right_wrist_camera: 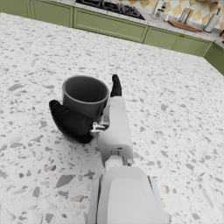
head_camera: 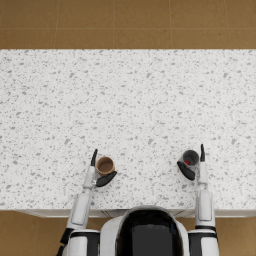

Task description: Pick up two cups and pour the berry on the right into the cup on the left

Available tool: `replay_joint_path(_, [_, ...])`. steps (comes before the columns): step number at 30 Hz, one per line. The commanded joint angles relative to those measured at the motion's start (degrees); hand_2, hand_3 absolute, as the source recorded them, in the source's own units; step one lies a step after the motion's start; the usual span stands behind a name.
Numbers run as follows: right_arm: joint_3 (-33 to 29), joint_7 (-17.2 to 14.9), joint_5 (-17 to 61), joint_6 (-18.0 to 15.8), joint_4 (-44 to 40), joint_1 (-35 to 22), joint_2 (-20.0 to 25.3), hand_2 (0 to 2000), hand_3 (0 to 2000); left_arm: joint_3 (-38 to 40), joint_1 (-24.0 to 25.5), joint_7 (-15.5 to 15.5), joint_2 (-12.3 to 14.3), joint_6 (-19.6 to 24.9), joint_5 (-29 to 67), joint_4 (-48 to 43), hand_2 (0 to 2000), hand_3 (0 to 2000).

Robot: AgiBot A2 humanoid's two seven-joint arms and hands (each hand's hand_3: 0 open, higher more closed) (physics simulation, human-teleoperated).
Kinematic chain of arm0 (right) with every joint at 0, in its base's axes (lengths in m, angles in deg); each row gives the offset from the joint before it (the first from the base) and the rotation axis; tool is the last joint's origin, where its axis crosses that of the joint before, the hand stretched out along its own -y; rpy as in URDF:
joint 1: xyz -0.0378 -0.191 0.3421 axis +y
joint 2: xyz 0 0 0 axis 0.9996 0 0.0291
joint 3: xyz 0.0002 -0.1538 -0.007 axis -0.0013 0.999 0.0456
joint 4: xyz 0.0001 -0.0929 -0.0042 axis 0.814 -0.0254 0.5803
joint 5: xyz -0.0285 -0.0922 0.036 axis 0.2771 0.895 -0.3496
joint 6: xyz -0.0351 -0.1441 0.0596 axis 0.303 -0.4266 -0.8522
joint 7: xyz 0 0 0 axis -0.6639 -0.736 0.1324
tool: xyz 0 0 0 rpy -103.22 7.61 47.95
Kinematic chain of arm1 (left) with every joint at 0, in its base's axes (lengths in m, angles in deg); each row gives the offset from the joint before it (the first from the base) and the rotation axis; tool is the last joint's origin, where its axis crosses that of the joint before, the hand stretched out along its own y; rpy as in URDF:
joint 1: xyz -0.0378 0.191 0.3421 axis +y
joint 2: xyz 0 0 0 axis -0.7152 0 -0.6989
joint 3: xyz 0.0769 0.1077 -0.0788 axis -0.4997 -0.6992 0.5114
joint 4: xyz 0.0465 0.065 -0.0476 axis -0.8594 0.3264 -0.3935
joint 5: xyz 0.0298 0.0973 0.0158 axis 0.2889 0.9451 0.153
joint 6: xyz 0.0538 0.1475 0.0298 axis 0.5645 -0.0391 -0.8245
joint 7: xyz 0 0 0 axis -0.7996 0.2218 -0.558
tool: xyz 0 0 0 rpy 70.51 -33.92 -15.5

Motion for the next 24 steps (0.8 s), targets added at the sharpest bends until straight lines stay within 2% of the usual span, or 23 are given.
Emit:
replay_joint_path(1, [-0.25,0.03,0.0,-0.21,-2.74,-1.48,0.11,0,0,-0.32,-1.17,0.0,0.61,0.01,0.0,1.32,0,0])
replay_joint_path(7, [0.83,-0.02,0.0,-0.06,-2.89,-1.89,0.68,0,0,-0.36,-0.96,0.07,1.31,-0.15,0.0,0.55,0,0])
replay_joint_path(8, [0.71,-0.05,0.0,0.1,-2.66,-1.88,0.75,1361,327,-0.26,-0.94,0.09,1.43,-0.21,0.01,-0.14,1361,327])
replay_joint_path(9, [0.52,-0.09,0.01,-2.55,-2.96,-1.91,0.79,2000,653,-0.05,-1.59,0.13,1.8,0.66,0.01,0.94,2000,653])
replay_joint_path(11, [-0.06,-0.09,0.01,-7.26,-2.88,-1.95,0.9,2000,1280,0.12,-1.8,0.16,2.07,2.28,0.01,0.46,2000,1280])
replay_joint_path(16, [-0.1,-0.2,0.03,-7.93,0.32,-1.55,1.31,2000,1280,-0.32,-2.41,-0.03,2.96,2.18,0.02,-3.99,2000,1280])
replay_joint_path(20, [1.11,-0.02,0.04,-4.82,8.38,-2.19,1.52,2000,1280,-2.71,-4.65,-0.09,4.59,1.6,0.02,-6.06,2000,1280])
replay_joint_path(24, [3.5,0.07,0.03,-3.79,12.91,-3.77,1.75,2000,1280,-5.57,-7.54,-0.05,6.82,1.45,0.02,-5.31,2000,1280])
